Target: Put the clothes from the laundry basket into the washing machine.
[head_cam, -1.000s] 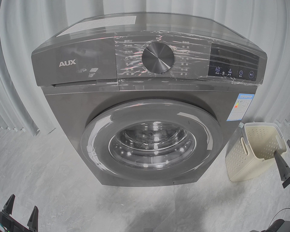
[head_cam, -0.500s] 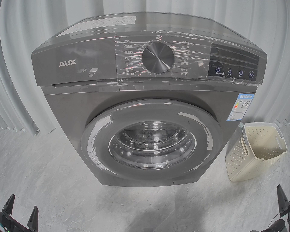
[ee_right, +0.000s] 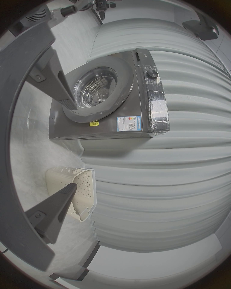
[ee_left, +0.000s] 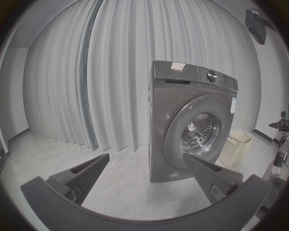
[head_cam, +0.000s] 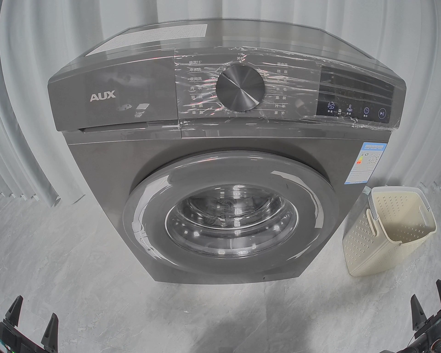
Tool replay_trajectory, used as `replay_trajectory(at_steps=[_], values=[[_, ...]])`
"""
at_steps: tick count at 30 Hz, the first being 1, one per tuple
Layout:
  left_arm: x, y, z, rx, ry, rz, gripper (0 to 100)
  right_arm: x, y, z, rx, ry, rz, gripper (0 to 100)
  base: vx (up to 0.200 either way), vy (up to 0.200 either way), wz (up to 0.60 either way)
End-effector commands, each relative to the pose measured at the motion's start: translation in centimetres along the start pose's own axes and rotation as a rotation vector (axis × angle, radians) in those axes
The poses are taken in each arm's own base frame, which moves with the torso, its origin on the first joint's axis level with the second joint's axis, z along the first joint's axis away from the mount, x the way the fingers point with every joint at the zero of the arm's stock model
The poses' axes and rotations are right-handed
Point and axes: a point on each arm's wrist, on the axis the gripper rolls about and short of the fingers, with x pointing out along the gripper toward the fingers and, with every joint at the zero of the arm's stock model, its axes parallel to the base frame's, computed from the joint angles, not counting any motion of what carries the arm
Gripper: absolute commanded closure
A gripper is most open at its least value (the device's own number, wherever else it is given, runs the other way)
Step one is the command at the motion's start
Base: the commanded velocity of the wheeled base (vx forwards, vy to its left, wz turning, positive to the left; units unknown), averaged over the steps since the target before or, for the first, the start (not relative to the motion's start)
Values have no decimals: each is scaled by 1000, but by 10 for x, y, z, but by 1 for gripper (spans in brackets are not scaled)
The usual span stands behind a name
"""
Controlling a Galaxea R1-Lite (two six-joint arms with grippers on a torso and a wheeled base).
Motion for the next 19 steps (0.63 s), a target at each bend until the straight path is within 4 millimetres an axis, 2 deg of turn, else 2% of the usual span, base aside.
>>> replay_trajectory(at_steps=[1, 19], values=[[0, 0, -5, -1, 4, 1, 0, 0, 0, -5, -3, -1, 7, 0, 0, 0, 0], [0, 0, -5, -13, 4, -8, 0, 0, 0, -6, -1, 1, 2, 0, 0, 0, 0]])
